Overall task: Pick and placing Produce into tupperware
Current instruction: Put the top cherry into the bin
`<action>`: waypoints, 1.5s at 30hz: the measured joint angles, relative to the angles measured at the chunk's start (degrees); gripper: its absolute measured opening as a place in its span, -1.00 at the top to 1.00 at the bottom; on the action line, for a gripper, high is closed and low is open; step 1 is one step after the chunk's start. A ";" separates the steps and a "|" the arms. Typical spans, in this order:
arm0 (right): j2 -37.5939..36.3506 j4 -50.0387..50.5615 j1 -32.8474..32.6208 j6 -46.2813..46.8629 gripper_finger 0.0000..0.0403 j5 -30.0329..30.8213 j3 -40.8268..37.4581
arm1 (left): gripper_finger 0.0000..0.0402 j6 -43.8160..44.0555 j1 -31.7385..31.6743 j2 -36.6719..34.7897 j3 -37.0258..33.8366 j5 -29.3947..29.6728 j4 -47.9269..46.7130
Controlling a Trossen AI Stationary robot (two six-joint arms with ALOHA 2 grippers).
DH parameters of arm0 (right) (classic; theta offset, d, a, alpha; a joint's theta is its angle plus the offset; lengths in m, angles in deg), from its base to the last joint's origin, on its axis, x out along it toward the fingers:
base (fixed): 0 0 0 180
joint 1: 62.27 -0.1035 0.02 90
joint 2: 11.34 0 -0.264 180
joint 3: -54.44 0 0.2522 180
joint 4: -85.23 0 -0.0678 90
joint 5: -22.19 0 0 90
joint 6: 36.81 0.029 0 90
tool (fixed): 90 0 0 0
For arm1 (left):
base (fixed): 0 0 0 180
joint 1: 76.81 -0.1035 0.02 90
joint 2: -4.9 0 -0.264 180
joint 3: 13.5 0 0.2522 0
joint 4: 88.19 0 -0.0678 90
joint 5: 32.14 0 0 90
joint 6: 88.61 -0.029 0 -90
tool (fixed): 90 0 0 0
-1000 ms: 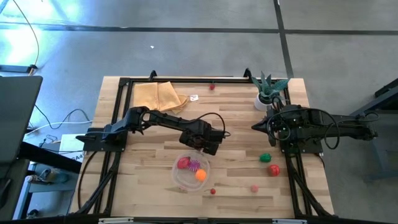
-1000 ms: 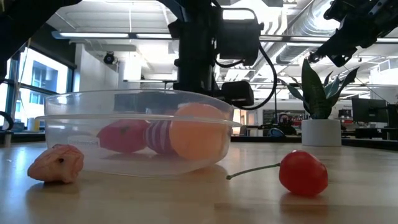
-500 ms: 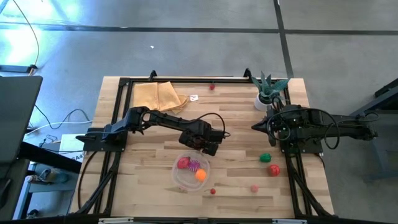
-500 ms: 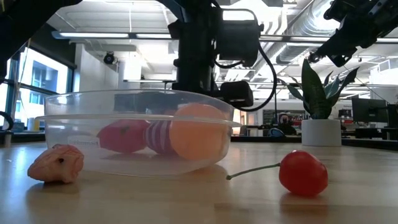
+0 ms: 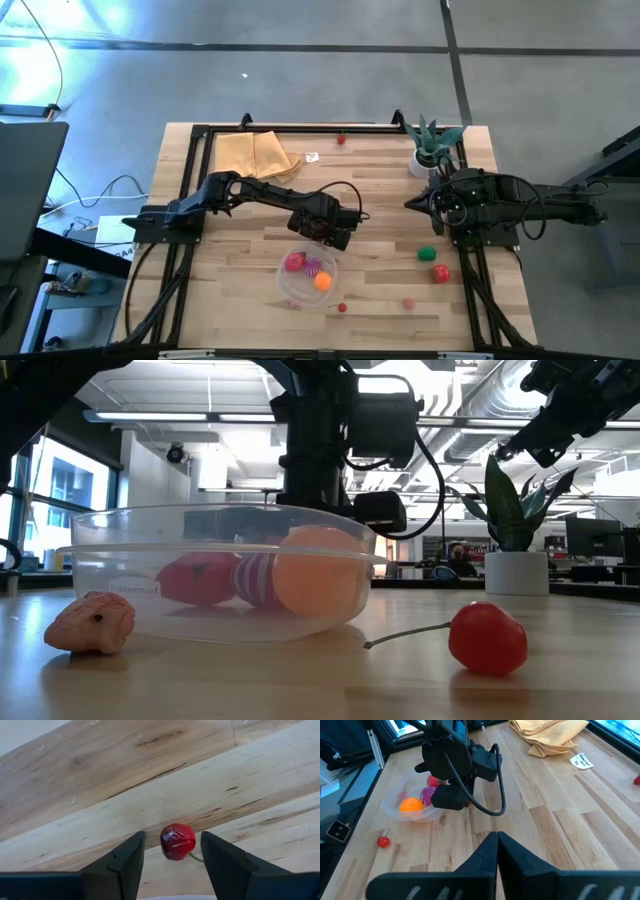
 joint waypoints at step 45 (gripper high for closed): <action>0.01 -0.01 0.00 0.01 1.00 0.00 0.00 | 0.55 0.39 -0.02 -0.20 -2.14 -0.07 2.71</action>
